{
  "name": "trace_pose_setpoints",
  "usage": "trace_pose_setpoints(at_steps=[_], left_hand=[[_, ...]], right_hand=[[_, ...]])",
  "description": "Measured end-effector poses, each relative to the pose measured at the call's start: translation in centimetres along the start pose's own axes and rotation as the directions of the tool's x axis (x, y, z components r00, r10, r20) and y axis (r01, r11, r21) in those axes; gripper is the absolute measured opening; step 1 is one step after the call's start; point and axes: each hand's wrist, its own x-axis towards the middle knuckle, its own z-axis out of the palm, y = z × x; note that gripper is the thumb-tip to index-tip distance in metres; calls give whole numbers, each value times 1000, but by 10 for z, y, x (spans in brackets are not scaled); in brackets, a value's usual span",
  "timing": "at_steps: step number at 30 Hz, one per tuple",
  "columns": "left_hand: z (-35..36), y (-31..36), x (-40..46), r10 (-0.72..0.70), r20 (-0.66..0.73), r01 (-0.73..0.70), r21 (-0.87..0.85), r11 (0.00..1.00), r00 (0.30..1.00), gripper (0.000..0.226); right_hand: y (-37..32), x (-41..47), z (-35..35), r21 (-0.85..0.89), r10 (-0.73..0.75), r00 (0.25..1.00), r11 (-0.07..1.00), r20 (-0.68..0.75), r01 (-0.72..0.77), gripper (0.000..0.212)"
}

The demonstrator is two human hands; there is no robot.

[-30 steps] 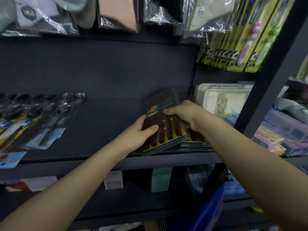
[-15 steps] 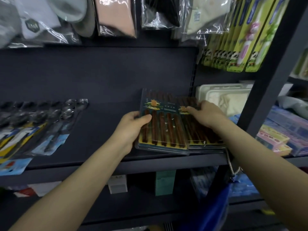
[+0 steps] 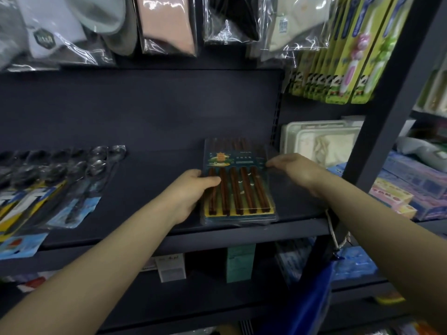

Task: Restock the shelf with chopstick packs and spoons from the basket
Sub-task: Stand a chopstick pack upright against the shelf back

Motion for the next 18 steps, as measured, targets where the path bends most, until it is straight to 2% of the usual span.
trace_pose_setpoints(at_steps=[2, 4, 5, 7, 9, 13, 16, 18], left_hand=[[4, 2, 2, -38, 39, 37, 32, 999, 998, 51], [7, 5, 6, -47, 55, 44, 62, 997, 997, 37], [8, 7, 6, -55, 58, 51, 64, 997, 997, 29], [11, 9, 9, -64, 59, 60, 67, 996, 996, 30], [14, 8, 6, -59, 41, 56, 68, 996, 997, 31], [19, -4, -14, 8, 54, -14, 113, 994, 998, 17], [18, -12, -35, 104, 75, -115, 153, 982, 992, 28], [19, -16, -50, 136, 82, -148, 163, 975, 987, 31]], right_hand=[[-2, -1, 3, 91, 64, 993, 993, 95, -73, 40], [-5, -3, 9, 198, 156, 977, 963, 145, -183, 53], [-6, -2, 12, 313, 196, 965, 918, 175, -243, 55], [-13, -3, 17, 517, 224, 945, 794, 239, -319, 44], [-20, -6, 22, 559, 252, 930, 746, 267, -362, 34], [-13, -16, 32, 483, 216, 955, 826, 204, -290, 34], [2, -29, 31, 472, 119, 982, 863, 150, -177, 32], [9, -41, 33, 442, 85, 995, 892, 43, -95, 54]])
